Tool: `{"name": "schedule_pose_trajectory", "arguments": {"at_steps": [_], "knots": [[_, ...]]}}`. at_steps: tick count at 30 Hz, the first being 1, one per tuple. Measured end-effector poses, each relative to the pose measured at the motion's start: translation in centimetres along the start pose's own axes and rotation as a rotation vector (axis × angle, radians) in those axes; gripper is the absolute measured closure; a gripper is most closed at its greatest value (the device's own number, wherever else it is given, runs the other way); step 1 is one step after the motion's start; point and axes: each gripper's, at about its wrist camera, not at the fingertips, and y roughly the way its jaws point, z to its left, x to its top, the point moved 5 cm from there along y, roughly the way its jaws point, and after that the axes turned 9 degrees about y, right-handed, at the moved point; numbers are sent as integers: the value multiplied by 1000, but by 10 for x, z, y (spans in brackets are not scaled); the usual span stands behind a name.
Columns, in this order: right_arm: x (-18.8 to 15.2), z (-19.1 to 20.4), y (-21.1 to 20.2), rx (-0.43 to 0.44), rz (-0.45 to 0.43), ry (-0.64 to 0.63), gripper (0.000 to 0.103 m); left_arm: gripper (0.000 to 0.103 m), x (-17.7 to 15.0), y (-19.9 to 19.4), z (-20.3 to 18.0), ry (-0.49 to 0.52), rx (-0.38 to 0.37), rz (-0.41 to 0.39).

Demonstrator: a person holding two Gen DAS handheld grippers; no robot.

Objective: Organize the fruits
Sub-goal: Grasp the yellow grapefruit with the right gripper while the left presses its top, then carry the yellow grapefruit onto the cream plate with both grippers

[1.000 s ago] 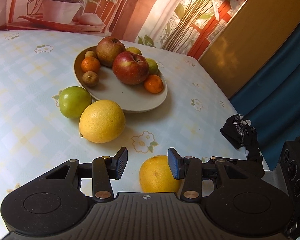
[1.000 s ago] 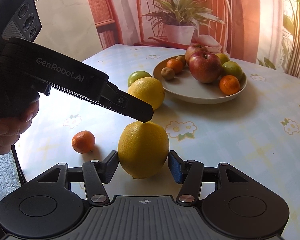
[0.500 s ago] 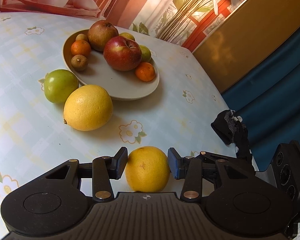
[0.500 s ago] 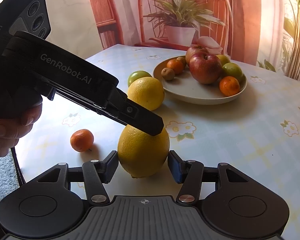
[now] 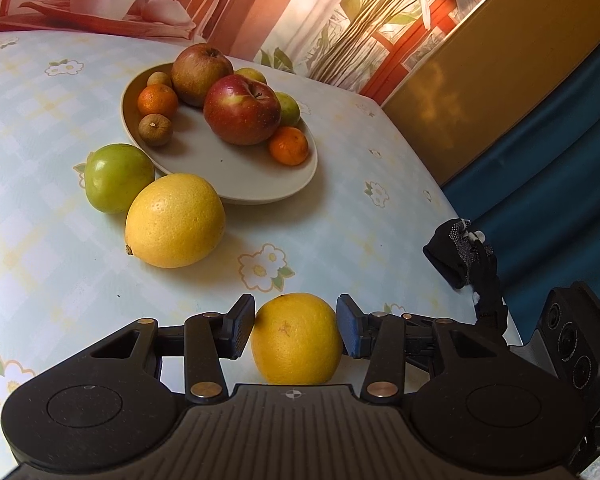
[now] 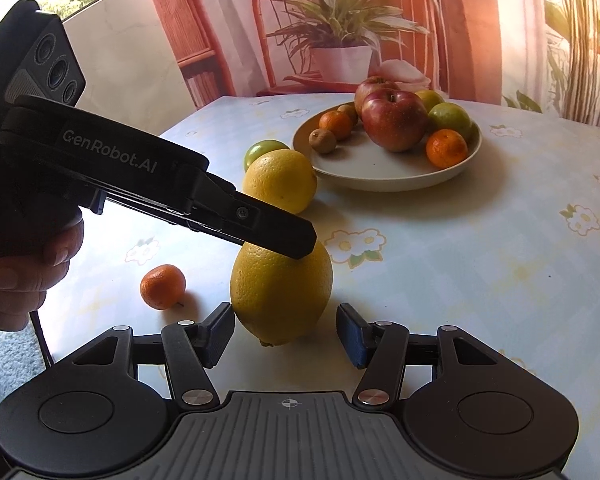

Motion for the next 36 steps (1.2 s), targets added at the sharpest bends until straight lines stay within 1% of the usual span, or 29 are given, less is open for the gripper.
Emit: {"name": "schedule_pose_trajectory", "arguments": {"at_steps": [5, 10, 13, 17, 20, 25, 30, 33, 36], "knots": [[-3, -12, -2, 60, -34, 114, 50, 55, 0, 2, 3, -19, -10, -6], [-2, -16, 0, 86, -59, 173, 50, 55, 0, 3, 3, -26, -11, -12], [-3, -16, 1, 102, -68, 176, 54, 56, 0, 4, 3, -25, -11, -13], [-2, -13, 1, 89, -73, 161, 54, 56, 1, 3, 3, -27, -15, -12], [2, -12, -1, 83, -87, 142, 54, 56, 5, 0, 1, -17, -15, -32], [27, -13, -8, 83, -120, 101, 54, 56, 28, -7, -4, -2, -11, -80], [58, -18, -6, 68, -125, 45, 54, 56, 56, -8, -6, 7, 6, -115], [79, -21, 2, 57, -116, 4, 54, 56, 71, -6, -2, 2, 20, -131], [99, -22, 17, 40, -102, -41, 54, 56, 83, -1, 9, -25, 40, -140]]}}
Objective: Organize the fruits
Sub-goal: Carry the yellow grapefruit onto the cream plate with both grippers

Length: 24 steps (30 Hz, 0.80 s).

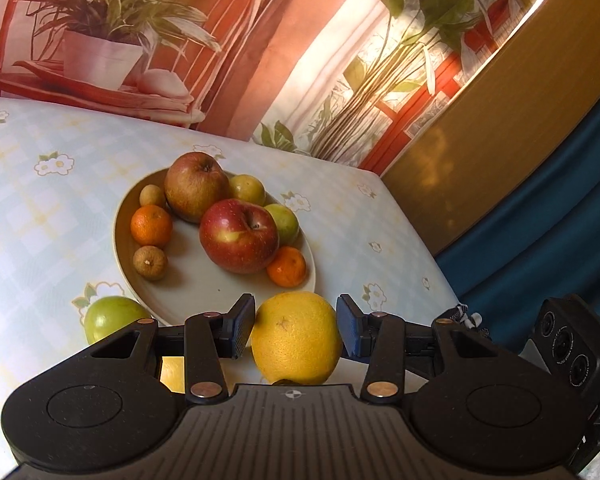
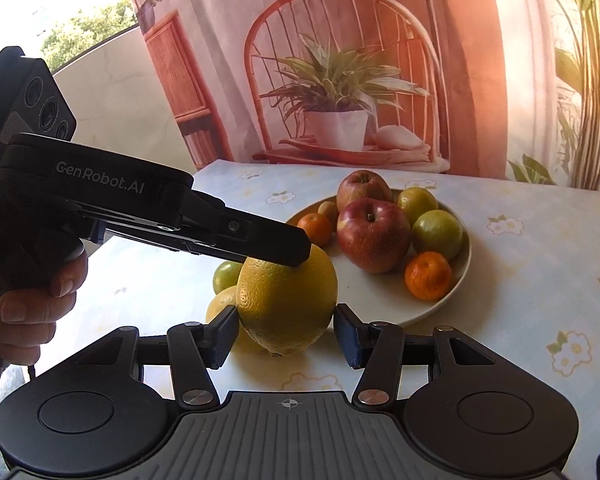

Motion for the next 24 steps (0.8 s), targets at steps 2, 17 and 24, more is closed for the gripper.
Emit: {"name": "schedule_pose_trajectory", "arguments": {"at_steps": [2, 17, 24], "knots": [[8, -1, 13, -8, 14, -17, 54, 56, 5, 3, 9, -16, 18, -1], [31, -10, 82, -33, 73, 33, 55, 63, 17, 20, 54, -75, 93, 24], [34, -12, 88, -46, 48, 93, 56, 63, 22, 11, 65, -112, 114, -20]]}}
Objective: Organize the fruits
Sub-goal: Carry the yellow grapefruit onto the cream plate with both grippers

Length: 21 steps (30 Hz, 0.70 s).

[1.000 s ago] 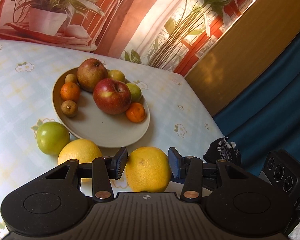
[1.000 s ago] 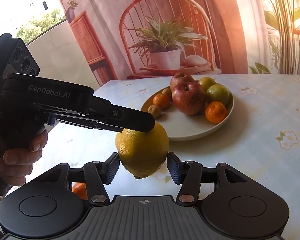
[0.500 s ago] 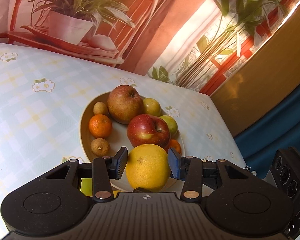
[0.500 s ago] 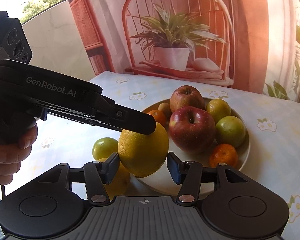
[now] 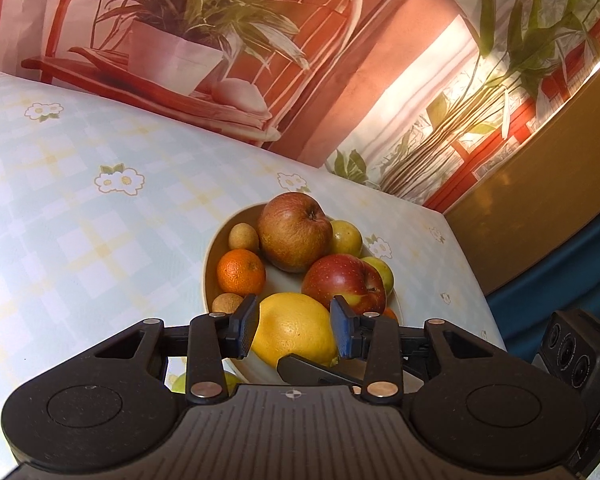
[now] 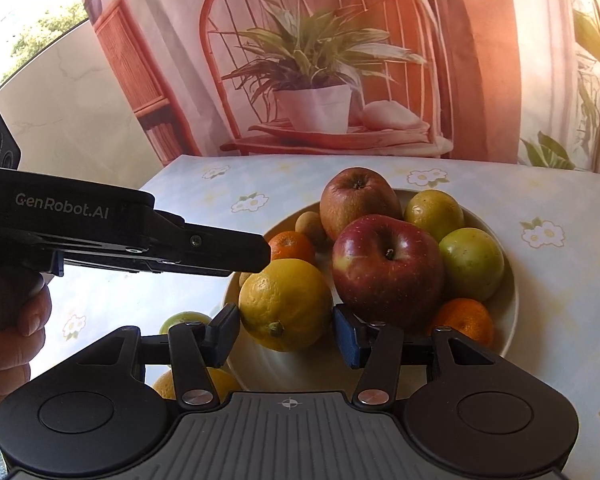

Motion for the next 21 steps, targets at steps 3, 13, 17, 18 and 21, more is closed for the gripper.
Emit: {"name": "schedule_pose_trajectory", "arguments": {"at_steps": [3, 13, 17, 18, 21], "knots": [[-1, 1, 0, -8, -6, 6, 55, 63, 1, -6, 3, 0, 18, -13], [-7, 9, -25, -42, -64, 2, 51, 63, -10, -36, 11, 28, 106, -42], [-15, 13, -41, -45, -96, 1, 51, 63, -20, -53, 12, 61, 161, -49], [-17, 14, -45, -45, -105, 0, 51, 63, -22, -57, 13, 68, 172, -48], [-26, 19, -56, -43, -127, -2, 51, 62, -33, -72, 14, 101, 209, -44]]}}
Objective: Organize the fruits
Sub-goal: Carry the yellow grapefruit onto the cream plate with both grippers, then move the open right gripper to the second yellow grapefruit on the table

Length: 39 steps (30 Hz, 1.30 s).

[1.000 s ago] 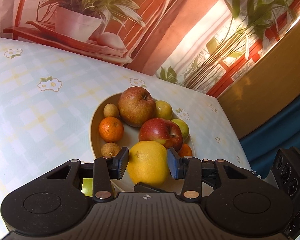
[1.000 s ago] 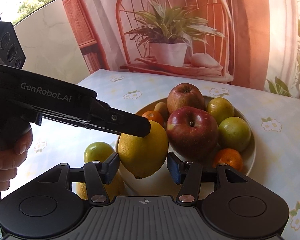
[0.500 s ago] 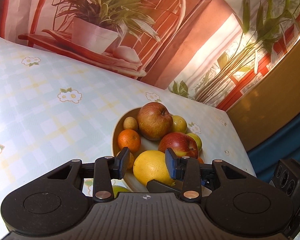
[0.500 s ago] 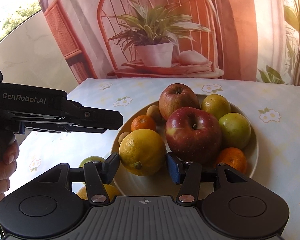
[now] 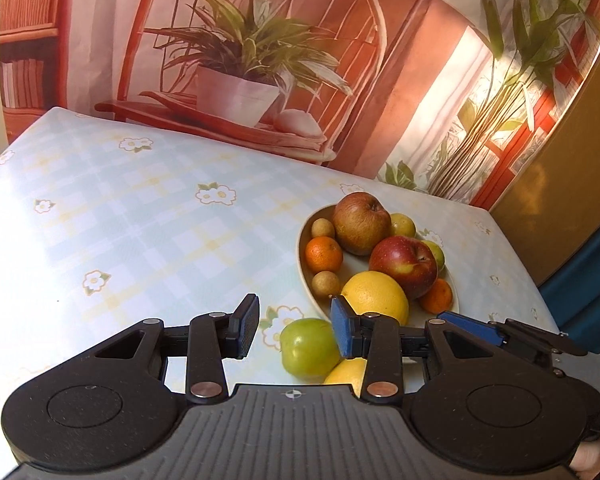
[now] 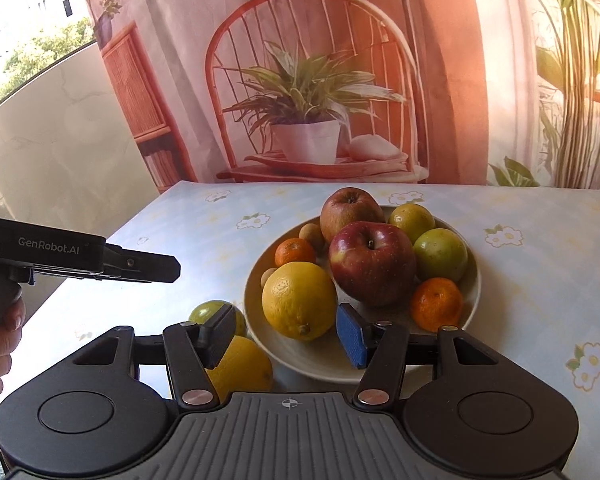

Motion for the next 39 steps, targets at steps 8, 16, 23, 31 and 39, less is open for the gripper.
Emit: {"name": "schedule_pose_trajectory", "arguments": {"at_steps": [8, 16, 23, 31, 39], "knots": [[-35, 18, -33, 6, -44, 19, 51, 62, -32, -40, 7, 55, 95, 1], [-72, 30, -49, -22, -53, 51, 51, 61, -59, -69, 7, -12, 80, -23], [-90, 37, -52, -44, -39, 51, 51, 61, -72, -72, -1, 24, 130, -41], [-90, 35, -53, -86, -53, 20, 51, 61, -83, -72, 7, -6, 164, -29], [-60, 37, -41, -84, -70, -66, 59, 61, -84, -74, 15, -55, 190, -52]]}}
